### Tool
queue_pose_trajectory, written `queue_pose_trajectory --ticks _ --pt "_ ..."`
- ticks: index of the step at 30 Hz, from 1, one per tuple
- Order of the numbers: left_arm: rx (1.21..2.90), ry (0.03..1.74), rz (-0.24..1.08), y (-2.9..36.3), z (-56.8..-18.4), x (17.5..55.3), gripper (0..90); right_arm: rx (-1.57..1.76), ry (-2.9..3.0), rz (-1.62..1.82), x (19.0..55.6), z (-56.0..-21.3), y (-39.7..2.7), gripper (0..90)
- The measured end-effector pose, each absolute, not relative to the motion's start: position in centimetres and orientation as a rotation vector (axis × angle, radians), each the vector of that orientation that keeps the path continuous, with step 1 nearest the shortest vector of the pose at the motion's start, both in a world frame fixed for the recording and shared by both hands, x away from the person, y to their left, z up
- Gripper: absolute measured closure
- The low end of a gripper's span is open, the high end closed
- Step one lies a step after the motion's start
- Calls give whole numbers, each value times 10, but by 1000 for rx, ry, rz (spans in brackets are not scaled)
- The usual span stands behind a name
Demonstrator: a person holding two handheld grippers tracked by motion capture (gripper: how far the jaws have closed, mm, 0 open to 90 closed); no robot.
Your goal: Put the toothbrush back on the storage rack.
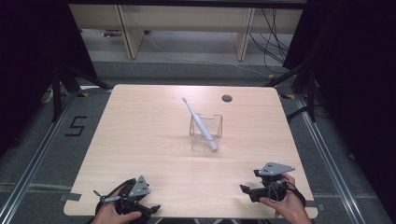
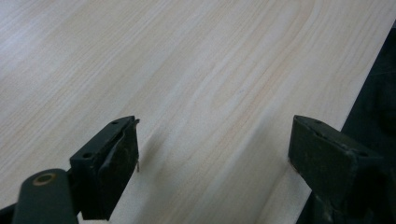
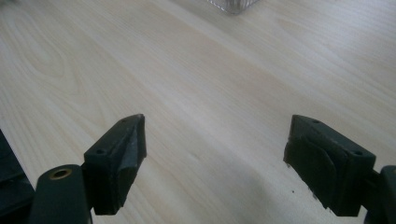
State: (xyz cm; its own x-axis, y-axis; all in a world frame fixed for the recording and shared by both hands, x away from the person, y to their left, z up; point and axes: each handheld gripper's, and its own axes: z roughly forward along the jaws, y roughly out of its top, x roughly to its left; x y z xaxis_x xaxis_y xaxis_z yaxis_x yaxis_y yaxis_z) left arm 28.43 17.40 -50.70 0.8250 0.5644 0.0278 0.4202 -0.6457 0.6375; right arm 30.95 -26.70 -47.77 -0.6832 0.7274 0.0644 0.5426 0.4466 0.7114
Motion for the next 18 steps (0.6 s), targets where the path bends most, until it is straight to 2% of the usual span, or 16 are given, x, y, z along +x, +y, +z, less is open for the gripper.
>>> queue_pose_trajectory --ticks 18 --pt "2375 714 289 175 -507 285 155 1154 2445 1063 299 -483 -280 201"
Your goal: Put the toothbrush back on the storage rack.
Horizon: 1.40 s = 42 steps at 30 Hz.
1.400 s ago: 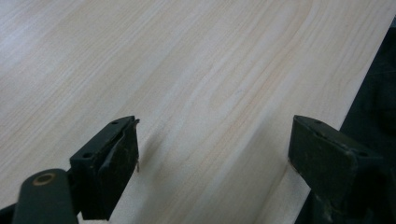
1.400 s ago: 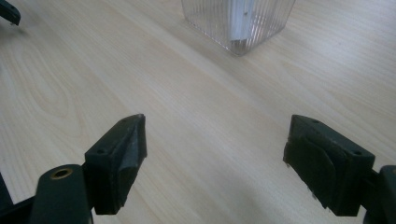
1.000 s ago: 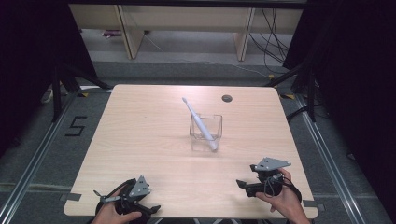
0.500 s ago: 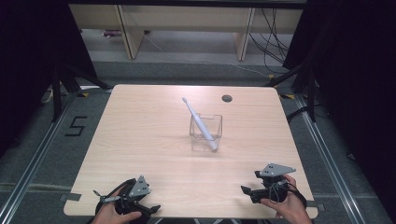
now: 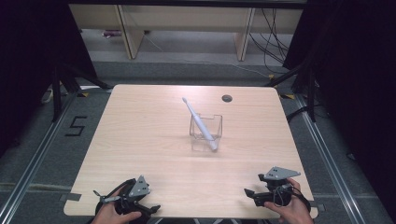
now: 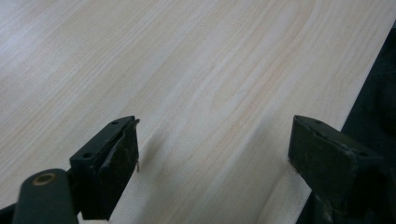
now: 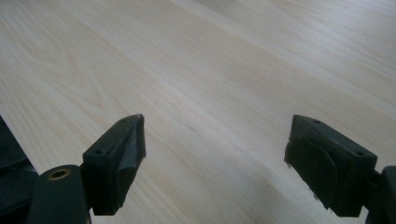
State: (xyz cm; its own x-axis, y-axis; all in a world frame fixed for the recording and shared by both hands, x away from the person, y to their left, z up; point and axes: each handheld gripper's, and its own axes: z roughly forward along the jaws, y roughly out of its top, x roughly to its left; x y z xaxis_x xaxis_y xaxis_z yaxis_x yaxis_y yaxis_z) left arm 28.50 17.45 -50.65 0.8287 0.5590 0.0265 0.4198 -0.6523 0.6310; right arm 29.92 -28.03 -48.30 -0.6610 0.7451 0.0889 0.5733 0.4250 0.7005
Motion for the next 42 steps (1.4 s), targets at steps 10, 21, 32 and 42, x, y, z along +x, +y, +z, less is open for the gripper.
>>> queue_pose_trajectory --ticks 10,21,32,42 --pt "2372 716 290 175 -506 285 155 1170 2448 1056 294 -485 -285 199" --pt "2375 712 288 174 -506 285 155 1185 2427 1041 291 -486 -288 186" --pt "2374 712 288 174 -506 285 155 1132 2426 1011 291 -490 -293 188" --pt "2373 713 289 175 -506 285 156 1178 2426 1007 289 -491 -292 188"
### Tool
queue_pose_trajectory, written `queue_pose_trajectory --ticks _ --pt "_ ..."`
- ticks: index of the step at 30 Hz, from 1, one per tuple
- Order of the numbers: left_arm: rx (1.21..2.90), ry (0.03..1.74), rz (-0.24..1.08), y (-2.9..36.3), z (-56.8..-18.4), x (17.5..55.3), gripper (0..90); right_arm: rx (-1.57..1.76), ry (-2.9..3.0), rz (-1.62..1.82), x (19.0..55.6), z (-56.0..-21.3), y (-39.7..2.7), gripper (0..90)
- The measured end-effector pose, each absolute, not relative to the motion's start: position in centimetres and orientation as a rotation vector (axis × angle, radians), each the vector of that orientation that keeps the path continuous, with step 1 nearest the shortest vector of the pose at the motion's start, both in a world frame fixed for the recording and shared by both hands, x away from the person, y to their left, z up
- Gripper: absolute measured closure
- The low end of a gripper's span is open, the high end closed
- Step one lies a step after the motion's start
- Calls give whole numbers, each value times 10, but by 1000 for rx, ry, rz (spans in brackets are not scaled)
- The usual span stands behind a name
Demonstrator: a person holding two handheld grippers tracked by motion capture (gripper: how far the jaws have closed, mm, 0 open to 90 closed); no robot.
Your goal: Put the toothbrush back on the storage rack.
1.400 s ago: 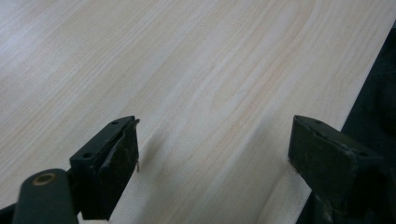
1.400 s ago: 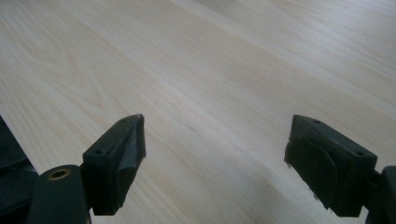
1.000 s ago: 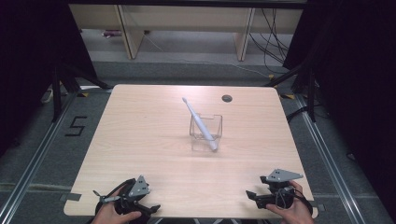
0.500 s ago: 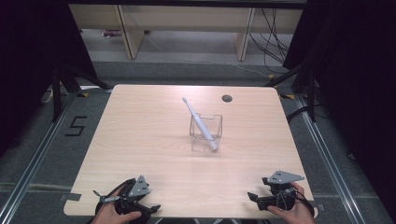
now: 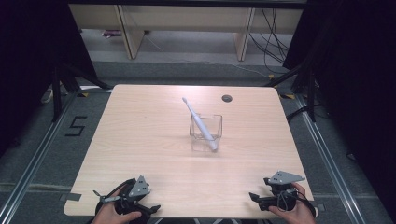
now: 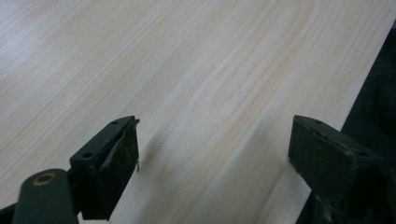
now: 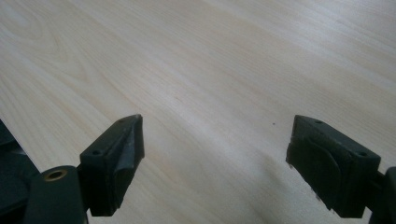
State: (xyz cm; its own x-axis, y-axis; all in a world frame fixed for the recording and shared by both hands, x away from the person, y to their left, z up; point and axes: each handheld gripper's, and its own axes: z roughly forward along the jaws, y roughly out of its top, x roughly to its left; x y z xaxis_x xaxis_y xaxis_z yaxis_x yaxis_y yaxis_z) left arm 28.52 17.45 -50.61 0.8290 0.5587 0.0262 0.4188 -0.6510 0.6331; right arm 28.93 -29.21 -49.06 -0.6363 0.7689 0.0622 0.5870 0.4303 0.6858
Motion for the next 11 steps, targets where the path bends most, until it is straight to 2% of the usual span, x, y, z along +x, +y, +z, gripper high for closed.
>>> queue_pose_trajectory --ticks 11 --pt "2375 714 290 174 -506 285 155 1185 2432 1002 289 -491 -291 188"
